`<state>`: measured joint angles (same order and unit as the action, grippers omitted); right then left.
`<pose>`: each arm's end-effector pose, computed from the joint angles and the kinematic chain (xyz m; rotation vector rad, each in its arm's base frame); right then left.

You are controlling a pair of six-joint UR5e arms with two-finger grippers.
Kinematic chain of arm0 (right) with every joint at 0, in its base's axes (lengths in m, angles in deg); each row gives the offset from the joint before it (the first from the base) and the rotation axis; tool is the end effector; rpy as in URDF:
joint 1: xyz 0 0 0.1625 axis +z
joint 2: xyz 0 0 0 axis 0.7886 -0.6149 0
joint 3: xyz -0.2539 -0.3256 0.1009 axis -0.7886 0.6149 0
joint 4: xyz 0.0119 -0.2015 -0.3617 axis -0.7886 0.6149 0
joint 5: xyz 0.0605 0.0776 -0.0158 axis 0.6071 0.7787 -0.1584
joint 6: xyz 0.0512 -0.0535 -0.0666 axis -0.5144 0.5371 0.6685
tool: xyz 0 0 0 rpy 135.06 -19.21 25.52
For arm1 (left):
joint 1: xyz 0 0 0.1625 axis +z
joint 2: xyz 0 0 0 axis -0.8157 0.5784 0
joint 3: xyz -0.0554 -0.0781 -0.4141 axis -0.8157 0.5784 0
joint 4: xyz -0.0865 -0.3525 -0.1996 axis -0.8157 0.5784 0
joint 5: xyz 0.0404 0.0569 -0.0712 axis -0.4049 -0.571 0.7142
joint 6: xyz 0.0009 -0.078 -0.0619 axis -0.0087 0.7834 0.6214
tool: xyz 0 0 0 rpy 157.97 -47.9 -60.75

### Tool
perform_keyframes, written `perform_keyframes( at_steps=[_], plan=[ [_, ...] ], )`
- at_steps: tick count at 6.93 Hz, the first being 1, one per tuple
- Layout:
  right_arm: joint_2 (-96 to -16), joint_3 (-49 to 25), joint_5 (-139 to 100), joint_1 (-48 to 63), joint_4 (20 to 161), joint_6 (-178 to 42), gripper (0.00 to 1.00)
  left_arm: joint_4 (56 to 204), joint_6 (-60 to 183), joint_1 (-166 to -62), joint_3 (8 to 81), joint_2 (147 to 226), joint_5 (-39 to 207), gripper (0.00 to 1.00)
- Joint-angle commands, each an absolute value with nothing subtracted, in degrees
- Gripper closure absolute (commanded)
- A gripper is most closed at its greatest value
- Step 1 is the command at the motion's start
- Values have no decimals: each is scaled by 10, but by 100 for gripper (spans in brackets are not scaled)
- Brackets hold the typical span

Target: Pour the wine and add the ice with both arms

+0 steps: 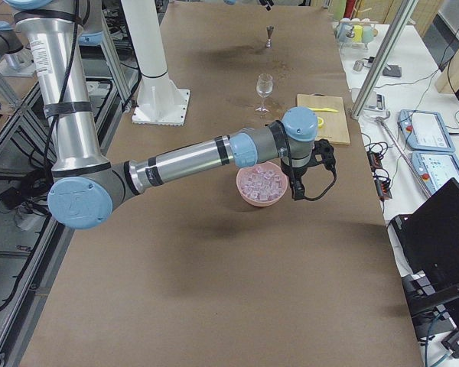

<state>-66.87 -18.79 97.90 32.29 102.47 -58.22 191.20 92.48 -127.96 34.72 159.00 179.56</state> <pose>0.0014 -0.5581 0.4777 0.2350 -0.9025 -0.1384 0.0400 -0.4403 0.6329 0.8192 0.9704 -0.1439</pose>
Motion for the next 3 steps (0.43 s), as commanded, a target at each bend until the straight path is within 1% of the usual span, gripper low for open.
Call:
perform_keyframes(
  at_steps=[1, 3],
  plan=[
    [-662, -190, 973, 322, 1018, -591, 0, 1946, 948, -1270, 313, 1599, 1799, 2],
    [-665, -190, 972, 323, 1018, -592, 0, 1997, 956, -1270, 299, 1602, 1797, 2]
  ],
)
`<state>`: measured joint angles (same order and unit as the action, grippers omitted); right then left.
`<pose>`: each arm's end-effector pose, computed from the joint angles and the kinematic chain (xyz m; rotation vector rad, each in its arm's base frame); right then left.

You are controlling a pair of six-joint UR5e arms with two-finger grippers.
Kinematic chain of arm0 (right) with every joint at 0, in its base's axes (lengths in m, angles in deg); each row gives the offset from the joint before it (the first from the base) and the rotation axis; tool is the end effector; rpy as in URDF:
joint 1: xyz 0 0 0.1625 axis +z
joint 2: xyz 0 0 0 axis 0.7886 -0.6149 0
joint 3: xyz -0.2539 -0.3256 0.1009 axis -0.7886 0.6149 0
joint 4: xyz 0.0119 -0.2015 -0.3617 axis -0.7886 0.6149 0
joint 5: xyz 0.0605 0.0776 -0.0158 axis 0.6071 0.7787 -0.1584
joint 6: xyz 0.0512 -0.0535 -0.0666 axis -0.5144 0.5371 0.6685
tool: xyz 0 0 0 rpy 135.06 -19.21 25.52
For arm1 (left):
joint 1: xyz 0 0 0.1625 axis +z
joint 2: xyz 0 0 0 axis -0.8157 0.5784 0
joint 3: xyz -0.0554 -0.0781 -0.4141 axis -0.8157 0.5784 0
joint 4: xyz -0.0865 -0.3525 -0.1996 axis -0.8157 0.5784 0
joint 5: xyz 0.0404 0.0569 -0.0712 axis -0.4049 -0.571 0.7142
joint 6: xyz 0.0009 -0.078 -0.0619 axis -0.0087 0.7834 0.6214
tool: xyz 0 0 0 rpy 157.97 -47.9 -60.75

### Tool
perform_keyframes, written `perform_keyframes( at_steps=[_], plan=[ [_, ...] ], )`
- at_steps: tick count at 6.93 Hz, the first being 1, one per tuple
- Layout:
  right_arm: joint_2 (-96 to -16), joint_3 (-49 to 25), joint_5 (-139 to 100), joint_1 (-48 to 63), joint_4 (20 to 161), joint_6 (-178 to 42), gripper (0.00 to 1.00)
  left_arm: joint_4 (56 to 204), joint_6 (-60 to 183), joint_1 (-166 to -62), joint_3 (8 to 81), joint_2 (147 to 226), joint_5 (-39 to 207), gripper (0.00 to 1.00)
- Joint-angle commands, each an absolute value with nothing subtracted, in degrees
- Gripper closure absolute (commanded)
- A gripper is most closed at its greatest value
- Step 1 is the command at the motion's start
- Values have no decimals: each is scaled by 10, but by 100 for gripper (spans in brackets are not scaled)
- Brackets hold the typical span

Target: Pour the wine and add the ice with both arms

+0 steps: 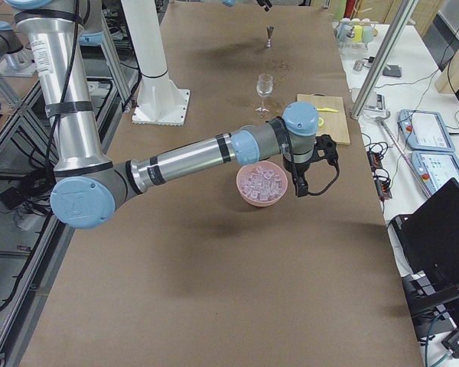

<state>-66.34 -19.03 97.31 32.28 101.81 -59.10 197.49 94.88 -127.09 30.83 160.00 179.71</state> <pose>0.0017 -0.5611 0.4700 0.2530 -0.8954 -0.1334 0.0460 -0.4367 0.6458 0.8414 1.0207 -0.1449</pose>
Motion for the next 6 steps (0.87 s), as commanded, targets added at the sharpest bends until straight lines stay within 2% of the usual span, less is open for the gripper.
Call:
perform_keyframes(
  at_steps=[1, 6],
  plan=[
    [-665, -190, 973, 323, 1019, -593, 0, 1999, 958, -1268, 298, 1603, 1798, 2],
    [-663, -184, 975, 320, 1019, -601, 0, 2026, 950, -1252, 275, 1629, 1770, 3]
  ],
)
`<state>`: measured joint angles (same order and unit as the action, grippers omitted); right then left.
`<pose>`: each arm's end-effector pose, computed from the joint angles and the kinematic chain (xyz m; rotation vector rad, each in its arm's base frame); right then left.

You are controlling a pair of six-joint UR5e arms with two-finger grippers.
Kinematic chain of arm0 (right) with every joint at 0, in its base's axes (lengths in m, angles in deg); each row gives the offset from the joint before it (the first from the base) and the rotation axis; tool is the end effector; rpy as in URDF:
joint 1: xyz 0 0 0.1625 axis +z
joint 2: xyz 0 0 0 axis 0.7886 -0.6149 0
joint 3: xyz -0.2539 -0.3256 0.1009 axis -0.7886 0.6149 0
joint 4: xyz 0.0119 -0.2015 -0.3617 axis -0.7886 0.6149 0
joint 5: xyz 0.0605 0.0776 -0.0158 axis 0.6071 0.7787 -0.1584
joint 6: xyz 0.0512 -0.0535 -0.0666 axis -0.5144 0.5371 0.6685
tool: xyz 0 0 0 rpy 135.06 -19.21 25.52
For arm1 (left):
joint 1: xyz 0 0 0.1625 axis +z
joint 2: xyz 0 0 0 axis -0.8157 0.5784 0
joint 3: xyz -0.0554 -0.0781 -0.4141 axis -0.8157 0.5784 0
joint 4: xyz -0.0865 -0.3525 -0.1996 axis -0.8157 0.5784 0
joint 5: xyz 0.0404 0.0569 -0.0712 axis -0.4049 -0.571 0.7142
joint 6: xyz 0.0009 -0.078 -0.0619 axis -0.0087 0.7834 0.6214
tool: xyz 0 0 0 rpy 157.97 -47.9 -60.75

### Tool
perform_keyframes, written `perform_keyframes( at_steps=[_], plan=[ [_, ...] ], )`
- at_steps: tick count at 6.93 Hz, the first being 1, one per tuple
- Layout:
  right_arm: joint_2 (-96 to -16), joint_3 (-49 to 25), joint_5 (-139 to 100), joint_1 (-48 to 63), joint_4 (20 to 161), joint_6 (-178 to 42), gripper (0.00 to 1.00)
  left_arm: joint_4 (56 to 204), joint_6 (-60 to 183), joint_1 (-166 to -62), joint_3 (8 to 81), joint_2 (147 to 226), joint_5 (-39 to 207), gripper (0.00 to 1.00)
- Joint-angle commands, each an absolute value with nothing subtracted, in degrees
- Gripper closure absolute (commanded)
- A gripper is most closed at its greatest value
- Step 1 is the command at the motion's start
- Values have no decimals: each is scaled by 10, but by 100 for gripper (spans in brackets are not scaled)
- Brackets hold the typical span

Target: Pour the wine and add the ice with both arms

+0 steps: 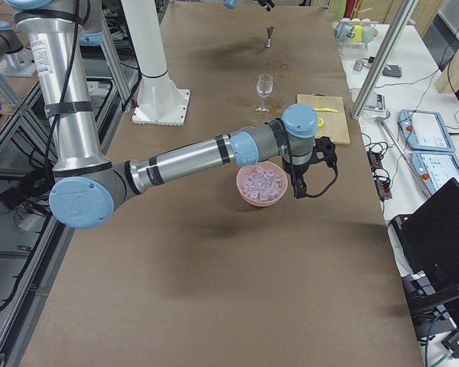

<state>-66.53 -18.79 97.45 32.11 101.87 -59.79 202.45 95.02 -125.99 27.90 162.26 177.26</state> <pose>-0.0001 -0.5605 0.4738 0.2378 -0.8991 -0.1217 0.0544 -0.4477 0.6439 0.9194 1.0358 -0.1344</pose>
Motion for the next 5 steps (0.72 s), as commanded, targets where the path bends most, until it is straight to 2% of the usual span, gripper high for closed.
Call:
perform_keyframes(
  at_steps=[1, 5],
  plan=[
    [-662, -184, 975, 315, 1019, -602, 0, 2029, 949, -1249, 274, 1631, 1769, 3],
    [-662, -191, 982, 315, 1019, -616, 0, 2056, 875, -1178, 274, 1600, 1655, 5]
  ],
)
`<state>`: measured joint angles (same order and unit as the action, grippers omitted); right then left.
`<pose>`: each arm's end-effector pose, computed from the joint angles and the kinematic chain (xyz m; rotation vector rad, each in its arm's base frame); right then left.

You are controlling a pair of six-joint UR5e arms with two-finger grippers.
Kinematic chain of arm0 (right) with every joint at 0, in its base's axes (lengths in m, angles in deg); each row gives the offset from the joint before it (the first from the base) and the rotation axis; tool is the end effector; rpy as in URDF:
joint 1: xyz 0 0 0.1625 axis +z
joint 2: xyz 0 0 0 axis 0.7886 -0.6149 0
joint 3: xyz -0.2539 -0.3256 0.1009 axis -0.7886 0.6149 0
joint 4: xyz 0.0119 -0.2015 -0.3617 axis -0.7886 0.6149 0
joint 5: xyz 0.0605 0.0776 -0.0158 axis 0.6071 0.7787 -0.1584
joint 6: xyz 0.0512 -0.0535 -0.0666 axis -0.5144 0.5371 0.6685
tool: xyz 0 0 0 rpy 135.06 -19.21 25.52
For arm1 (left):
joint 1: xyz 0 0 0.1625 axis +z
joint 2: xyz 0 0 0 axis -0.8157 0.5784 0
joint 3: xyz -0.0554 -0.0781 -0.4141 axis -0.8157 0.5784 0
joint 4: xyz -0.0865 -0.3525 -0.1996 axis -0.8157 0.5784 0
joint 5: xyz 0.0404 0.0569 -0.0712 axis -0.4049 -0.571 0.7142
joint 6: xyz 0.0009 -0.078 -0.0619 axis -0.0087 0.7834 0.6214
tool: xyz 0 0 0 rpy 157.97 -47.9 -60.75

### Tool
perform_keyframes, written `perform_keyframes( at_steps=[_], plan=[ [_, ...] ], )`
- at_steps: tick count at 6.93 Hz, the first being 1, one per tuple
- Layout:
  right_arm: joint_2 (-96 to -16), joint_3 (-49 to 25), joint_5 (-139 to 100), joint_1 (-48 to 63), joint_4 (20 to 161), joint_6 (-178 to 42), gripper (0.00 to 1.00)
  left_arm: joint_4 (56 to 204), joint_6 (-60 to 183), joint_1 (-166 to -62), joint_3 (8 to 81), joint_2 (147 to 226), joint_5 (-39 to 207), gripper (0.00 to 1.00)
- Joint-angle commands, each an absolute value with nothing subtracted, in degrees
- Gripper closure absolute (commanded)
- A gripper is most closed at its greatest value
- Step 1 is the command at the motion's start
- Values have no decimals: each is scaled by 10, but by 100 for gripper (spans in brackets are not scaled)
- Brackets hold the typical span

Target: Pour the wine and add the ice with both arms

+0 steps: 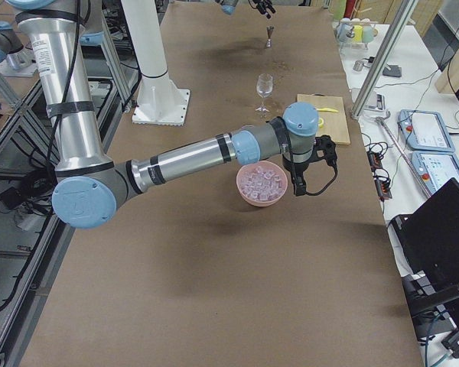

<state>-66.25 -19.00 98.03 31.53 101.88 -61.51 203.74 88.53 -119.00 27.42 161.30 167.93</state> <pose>-0.0065 -0.5612 0.4686 0.2255 -0.9140 -0.1090 0.0926 -0.4398 0.6539 1.0013 0.9347 -0.0503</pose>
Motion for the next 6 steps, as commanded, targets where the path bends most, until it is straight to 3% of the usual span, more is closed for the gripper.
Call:
perform_keyframes(
  at_steps=[1, 6],
  plan=[
    [-664, -191, 984, 315, 1019, -618, 0, 2064, 876, -1178, 275, 1592, 1649, 5],
    [-669, -191, 989, 310, 1019, -624, 0, 2065, 902, -1056, 275, 1593, 1503, 8]
  ],
)
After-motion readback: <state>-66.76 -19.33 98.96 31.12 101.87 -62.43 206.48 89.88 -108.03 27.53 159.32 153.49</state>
